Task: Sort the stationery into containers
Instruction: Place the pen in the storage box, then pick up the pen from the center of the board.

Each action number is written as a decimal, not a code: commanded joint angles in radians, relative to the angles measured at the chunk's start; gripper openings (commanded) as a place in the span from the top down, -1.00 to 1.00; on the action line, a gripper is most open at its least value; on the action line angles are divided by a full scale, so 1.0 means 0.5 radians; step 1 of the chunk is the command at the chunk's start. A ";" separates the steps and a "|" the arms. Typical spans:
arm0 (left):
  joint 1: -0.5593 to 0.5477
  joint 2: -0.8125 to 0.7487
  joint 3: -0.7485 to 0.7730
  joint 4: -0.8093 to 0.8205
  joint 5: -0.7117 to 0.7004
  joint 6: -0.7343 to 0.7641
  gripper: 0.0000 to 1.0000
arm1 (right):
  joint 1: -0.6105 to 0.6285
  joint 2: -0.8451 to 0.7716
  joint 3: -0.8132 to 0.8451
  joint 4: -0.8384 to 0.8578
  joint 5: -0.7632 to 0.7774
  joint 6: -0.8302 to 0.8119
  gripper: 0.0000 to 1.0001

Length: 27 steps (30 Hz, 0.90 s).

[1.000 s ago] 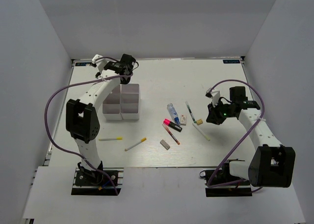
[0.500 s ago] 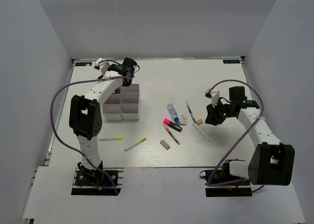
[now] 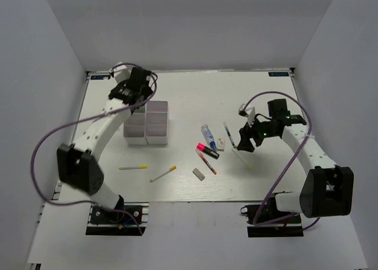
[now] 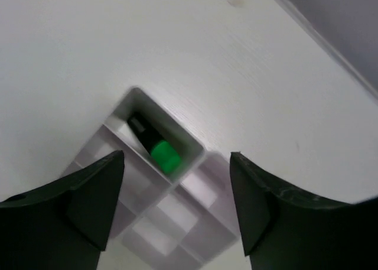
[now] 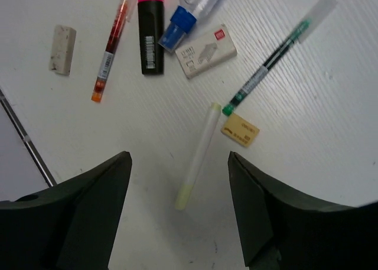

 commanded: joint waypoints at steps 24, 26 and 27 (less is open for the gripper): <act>-0.011 -2.356 -1.529 -0.078 1.556 0.716 -0.98 | 1.298 1.129 0.997 0.036 1.096 0.609 -0.17; -0.011 -2.378 -1.529 -0.078 1.537 0.716 -0.98 | 1.313 1.123 0.954 0.036 1.118 0.591 -0.15; -0.011 -2.378 -1.529 -0.097 1.537 0.716 -0.98 | 1.323 1.126 0.942 0.036 1.124 0.594 -0.15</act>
